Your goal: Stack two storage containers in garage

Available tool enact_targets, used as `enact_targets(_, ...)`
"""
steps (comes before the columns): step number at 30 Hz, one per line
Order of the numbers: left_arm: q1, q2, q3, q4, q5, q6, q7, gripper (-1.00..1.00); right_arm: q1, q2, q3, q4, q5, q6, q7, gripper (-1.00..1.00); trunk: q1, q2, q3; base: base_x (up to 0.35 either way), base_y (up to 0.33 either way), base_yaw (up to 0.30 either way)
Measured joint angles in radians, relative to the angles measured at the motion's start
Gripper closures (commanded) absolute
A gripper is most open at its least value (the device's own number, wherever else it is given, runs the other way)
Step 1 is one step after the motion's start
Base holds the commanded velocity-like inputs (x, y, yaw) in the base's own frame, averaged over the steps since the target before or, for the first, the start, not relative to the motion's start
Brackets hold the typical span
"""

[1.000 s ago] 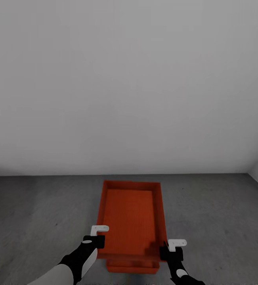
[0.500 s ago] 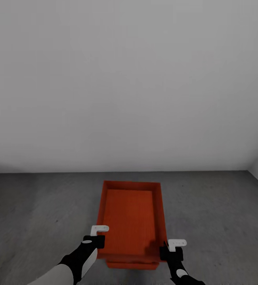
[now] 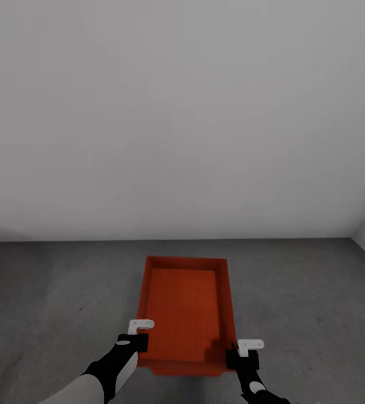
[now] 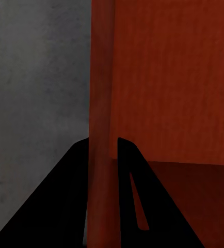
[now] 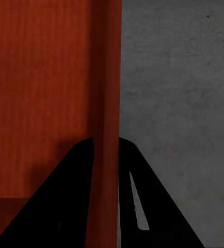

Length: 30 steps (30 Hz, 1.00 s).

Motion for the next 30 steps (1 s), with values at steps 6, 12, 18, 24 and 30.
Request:
enact_targets(6, 0.0, 0.0, 0.0, 0.0, 0.0, 0.0, 0.0, 1.0, 0.0, 0.0, 0.0, 0.0, 0.0, 0.0, 0.0, 1.0, 0.0, 0.0, -0.01, 0.0, 0.0, 0.0)
enact_targets(12, 0.0, 0.0, 0.0, 0.0, 0.0, 0.0, 0.0, 1.0, 0.0, 0.0, 0.0, 0.0, 0.0, 0.0, 0.0, 1.0, 0.0, 0.0, -0.019, 0.0, 0.0, 0.0)
enact_targets(18, 0.0, 0.0, 0.0, 0.0, 0.0, 0.0, 0.0, 1.0, 0.0, 0.0, 0.0, 0.0, 0.0, 0.0, 0.0, 1.0, 0.0, 0.0, -0.029, 0.0, 0.0, 0.0)
enact_targets(24, 0.0, 0.0, 0.0, 0.0, 0.0, 0.0, 0.0, 1.0, 0.0, 0.0, 0.0, 0.0, 0.0, 0.0, 0.0, 1.0, 0.0, 0.0, -0.039, 0.0, 0.0, 0.0)
enact_targets(30, 0.0, 0.0, 0.0, 0.0, 0.0, 0.0, 0.0, 1.0, 0.0, 0.0, 0.0, 0.0, 0.0, 0.0, 0.0, 1.0, 0.0, 0.0, -0.048, 0.0, 0.0, 0.0)
